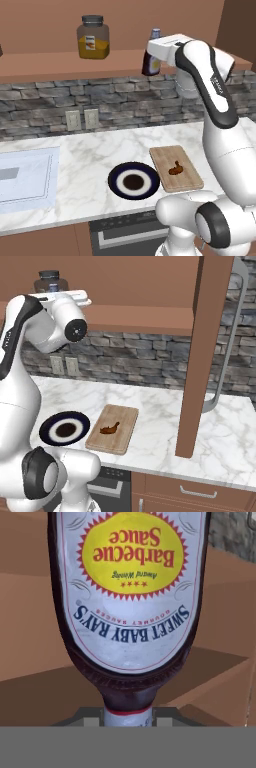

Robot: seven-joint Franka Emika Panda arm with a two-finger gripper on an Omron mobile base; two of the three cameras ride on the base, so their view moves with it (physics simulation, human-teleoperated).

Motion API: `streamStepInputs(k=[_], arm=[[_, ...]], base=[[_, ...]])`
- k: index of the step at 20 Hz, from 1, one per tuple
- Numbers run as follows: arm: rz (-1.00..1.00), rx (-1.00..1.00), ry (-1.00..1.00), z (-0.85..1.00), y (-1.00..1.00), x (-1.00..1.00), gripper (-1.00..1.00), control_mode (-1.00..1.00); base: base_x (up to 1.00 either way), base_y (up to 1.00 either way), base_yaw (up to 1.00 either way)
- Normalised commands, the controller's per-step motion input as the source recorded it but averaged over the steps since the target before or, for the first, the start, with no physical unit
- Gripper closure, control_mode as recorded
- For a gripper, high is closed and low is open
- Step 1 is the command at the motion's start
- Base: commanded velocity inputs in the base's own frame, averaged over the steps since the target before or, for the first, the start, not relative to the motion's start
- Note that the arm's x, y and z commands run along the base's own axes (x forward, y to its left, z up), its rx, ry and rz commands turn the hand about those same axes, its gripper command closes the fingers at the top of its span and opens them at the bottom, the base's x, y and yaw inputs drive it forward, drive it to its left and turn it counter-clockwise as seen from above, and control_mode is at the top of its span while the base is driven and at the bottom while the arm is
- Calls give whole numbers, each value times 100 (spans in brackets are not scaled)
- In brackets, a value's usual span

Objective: Pick the chicken drumstick from the plate and place it on the cutting board. Then pick the condiment bottle from the cabinet and place it next to the cutting board.

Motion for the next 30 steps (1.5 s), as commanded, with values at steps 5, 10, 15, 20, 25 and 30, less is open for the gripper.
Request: streamStepInputs(k=[5, 10, 15, 20, 25, 30], arm=[[0, 1, 0, 0, -10, -36, 100, -100], [0, 0, 0, 0, -13, -36, 100, -100], [0, 0, 0, 0, -14, -35, 100, -100], [0, 0, 2, 0, -16, -33, 100, -100], [0, 0, 5, 0, -16, -33, 100, -100], [0, 0, 8, -2, -14, -29, 100, -100]], base=[[0, 0, 0], [0, 0, 0], [0, 0, 0], [0, 0, 0], [0, 0, 0], [0, 0, 0]])
